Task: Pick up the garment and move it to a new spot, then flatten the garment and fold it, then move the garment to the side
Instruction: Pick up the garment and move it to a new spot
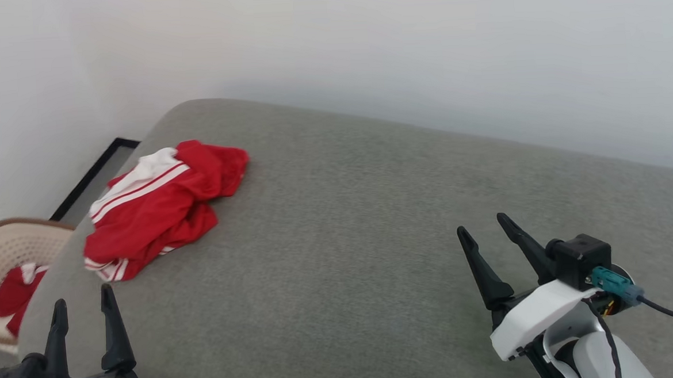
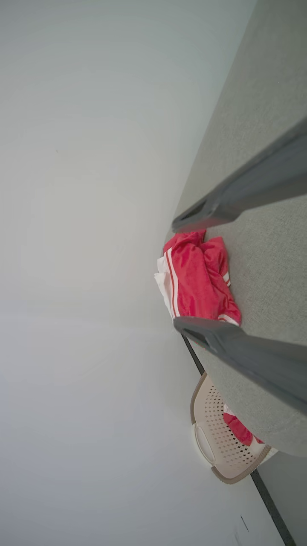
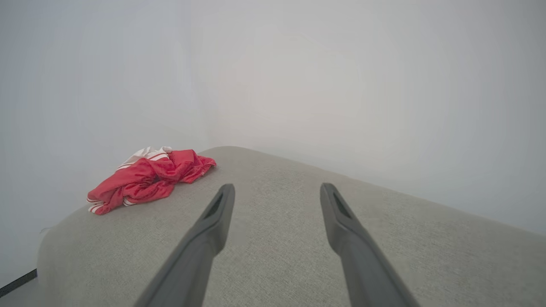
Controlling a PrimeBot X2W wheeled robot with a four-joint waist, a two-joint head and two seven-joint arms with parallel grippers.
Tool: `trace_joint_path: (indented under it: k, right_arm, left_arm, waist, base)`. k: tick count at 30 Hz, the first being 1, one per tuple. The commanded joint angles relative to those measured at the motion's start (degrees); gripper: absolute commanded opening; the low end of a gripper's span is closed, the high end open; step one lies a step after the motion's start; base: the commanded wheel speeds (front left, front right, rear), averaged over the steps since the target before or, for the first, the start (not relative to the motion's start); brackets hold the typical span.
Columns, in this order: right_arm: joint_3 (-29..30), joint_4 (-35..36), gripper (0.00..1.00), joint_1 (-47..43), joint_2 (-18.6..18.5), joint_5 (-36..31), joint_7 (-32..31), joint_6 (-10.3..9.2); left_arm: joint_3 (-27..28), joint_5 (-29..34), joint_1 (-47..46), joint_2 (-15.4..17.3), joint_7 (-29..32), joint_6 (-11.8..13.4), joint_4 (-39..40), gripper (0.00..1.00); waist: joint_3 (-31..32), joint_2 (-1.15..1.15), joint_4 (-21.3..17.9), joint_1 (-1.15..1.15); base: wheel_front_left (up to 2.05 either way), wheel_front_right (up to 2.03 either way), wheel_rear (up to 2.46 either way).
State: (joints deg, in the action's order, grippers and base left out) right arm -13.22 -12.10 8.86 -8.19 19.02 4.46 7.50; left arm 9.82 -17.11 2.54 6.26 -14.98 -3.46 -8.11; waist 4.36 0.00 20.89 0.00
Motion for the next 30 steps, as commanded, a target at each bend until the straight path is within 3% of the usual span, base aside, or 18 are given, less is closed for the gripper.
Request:
trace_joint_path:
  k: [1,17,30]
  right_arm:
    - [-0.2,-0.4,1.0,0.5,0.0,0.0,0.1,-0.02]
    - [2.4,-0.6,1.0,0.8,0.2,-0.9,0.4,-0.02]
    - [3.1,2.6,1.0,4.1,-1.2,-2.3,-1.9,-0.02]
  left_arm:
    - [0.2,-0.3,-0.1,-0.1,-0.3,0.3,-0.1,1.0]
    - [0.1,-1.9,-3.5,0.5,0.6,0.9,-2.1,1.0]
    - [0.2,-4.2,-18.6,5.9,3.6,-1.3,-13.1,1.0]
  waist:
    - [0.0,0.0,1.3,0.0]
    - [-2.0,0.0,4.1,0.0]
    - [-9.3,0.0,-0.3,0.0]
  base:
    - [0.0,0.0,0.0]
    - [0.0,0.0,0.0]
    - [0.0,0.0,0.0]
